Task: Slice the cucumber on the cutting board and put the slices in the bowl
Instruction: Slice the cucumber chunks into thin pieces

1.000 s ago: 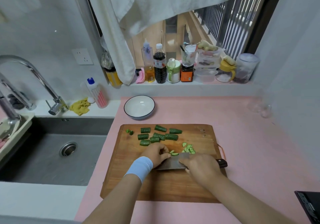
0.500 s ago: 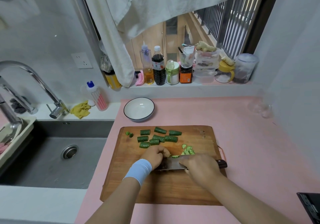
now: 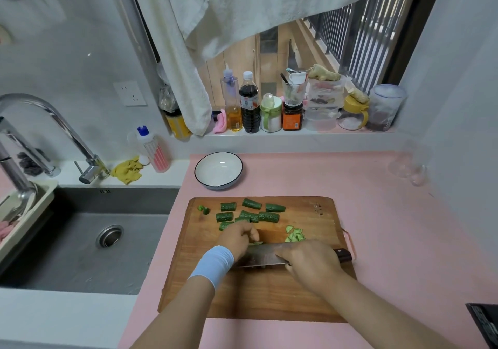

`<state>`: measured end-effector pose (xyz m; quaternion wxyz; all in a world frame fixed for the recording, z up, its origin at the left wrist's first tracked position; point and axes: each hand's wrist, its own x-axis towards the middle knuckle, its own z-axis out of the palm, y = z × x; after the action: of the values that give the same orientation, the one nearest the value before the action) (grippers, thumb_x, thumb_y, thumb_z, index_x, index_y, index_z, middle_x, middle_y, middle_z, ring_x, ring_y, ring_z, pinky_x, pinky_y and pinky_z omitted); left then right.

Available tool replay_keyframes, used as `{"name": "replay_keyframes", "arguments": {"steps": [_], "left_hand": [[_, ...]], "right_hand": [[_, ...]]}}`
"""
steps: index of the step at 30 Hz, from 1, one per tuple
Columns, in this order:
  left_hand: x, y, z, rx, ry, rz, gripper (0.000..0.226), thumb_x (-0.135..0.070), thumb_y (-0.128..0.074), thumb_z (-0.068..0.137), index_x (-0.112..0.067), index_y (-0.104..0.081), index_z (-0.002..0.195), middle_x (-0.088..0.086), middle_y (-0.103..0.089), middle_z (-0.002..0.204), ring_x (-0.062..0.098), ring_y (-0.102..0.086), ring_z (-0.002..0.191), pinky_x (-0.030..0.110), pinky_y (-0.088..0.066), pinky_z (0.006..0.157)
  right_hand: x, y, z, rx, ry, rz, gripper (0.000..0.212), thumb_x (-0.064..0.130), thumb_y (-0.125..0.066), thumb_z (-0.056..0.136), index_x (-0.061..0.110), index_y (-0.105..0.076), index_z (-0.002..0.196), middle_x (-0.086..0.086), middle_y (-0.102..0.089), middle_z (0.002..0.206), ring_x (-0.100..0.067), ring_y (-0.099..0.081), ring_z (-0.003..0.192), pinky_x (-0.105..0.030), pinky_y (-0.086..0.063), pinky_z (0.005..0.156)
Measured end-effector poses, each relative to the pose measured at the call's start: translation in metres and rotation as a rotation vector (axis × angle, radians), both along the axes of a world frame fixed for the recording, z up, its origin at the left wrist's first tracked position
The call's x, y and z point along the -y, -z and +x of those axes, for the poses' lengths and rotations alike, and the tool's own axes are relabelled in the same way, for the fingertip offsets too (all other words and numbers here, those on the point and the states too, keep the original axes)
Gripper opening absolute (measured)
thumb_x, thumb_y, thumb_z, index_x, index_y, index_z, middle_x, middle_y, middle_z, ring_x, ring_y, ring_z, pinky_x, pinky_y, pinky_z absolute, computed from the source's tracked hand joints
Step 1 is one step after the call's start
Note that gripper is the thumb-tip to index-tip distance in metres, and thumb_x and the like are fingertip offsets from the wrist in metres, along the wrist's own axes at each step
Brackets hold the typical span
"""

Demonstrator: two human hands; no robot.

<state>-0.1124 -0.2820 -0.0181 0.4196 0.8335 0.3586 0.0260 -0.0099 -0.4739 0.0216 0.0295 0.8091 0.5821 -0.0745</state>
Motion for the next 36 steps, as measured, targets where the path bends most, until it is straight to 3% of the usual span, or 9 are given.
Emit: {"name": "replay_keyframes", "arguments": {"steps": [5,8,13,16,20,24,29,33,36], "left_hand": [[-0.003,0.000,-0.011,-0.019,0.049,-0.075,0.053,0.008,-0.037,0.083,-0.031,-0.073,0.085,-0.018,-0.070,0.102,0.005,-0.061,0.104,0.028,-0.042,0.107],[-0.013,-0.005,-0.018,0.161,-0.180,0.036,0.049,0.009,-0.040,0.088,-0.030,-0.069,0.094,-0.010,-0.066,0.106,0.010,-0.058,0.106,0.025,-0.042,0.102],[-0.030,0.004,-0.050,0.332,-0.547,0.276,0.035,0.008,-0.043,0.083,-0.015,-0.068,0.093,0.002,-0.065,0.103,0.024,-0.058,0.100,0.028,-0.043,0.089],[-0.018,0.022,-0.055,0.038,-0.269,0.130,0.036,-0.010,-0.060,0.087,-0.018,-0.061,0.122,0.004,-0.052,0.126,0.023,-0.055,0.113,0.028,-0.041,0.098],[0.009,0.044,-0.040,-0.271,0.121,0.155,0.100,-0.054,-0.077,0.071,-0.021,-0.030,0.152,0.001,-0.035,0.137,0.021,-0.040,0.127,0.031,-0.033,0.112],[0.022,0.049,-0.010,-0.297,0.109,0.170,0.081,-0.037,-0.075,0.082,-0.015,-0.035,0.149,0.005,-0.032,0.139,0.025,-0.040,0.128,0.032,-0.032,0.113],[0.034,0.043,0.022,-0.247,0.057,0.086,0.056,-0.022,-0.075,0.084,-0.015,-0.054,0.135,0.007,-0.040,0.140,0.023,-0.054,0.116,0.027,-0.039,0.106],[0.049,0.042,0.046,-0.094,0.043,-0.075,0.036,-0.010,-0.080,0.069,-0.023,-0.069,0.101,0.001,-0.066,0.111,0.013,-0.065,0.085,0.029,-0.055,0.088],[0.047,0.027,0.047,-0.010,-0.063,-0.251,0.051,0.001,-0.075,0.076,-0.031,-0.058,0.112,-0.003,-0.062,0.102,0.011,-0.060,0.077,0.021,-0.053,0.069]], "right_hand": [[-0.006,-0.006,-0.005,0.013,-0.002,-0.005,0.016,0.025,-0.049,0.100,0.027,-0.060,0.111,-0.001,-0.068,0.099,-0.027,-0.063,0.088,-0.034,-0.052,0.067],[-0.006,-0.004,-0.006,-0.083,0.099,0.045,0.029,0.029,-0.048,0.099,0.032,-0.065,0.123,0.004,-0.071,0.101,-0.021,-0.066,0.090,-0.034,-0.057,0.071],[-0.005,-0.002,-0.008,-0.388,0.351,0.099,0.026,0.031,-0.051,0.097,0.035,-0.073,0.109,0.013,-0.068,0.079,-0.011,-0.063,0.075,-0.030,-0.054,0.064],[-0.006,0.001,-0.014,-0.474,0.488,0.125,0.024,0.033,-0.053,0.098,0.027,-0.069,0.080,0.005,-0.065,0.066,-0.014,-0.063,0.064,-0.030,-0.046,0.056],[-0.004,0.007,-0.019,-0.603,0.668,0.219,0.022,0.031,-0.055,0.098,0.027,-0.073,0.084,0.002,-0.068,0.065,-0.015,-0.062,0.057,-0.029,-0.042,0.051],[0.008,0.006,-0.017,-0.647,0.781,0.275,0.025,0.029,-0.057,0.095,0.024,-0.070,0.073,0.001,-0.068,0.065,-0.021,-0.065,0.065,-0.031,-0.043,0.056],[0.023,0.003,-0.014,-0.656,0.885,0.312,0.037,0.025,-0.057,0.095,0.020,-0.055,0.059,0.005,-0.053,0.052,-0.015,-0.053,0.053,-0.030,-0.035,0.053],[0.032,0.001,-0.009,-0.645,0.911,0.330,0.033,0.027,-0.056,0.095,0.014,-0.059,0.065,0.004,-0.056,0.054,-0.016,-0.056,0.058,-0.031,-0.038,0.054],[0.034,-0.001,-0.009,-0.654,0.903,0.340,0.035,0.027,-0.056,0.095,0.016,-0.057,0.062,0.004,-0.055,0.054,-0.016,-0.055,0.057,-0.030,-0.038,0.053]]}}
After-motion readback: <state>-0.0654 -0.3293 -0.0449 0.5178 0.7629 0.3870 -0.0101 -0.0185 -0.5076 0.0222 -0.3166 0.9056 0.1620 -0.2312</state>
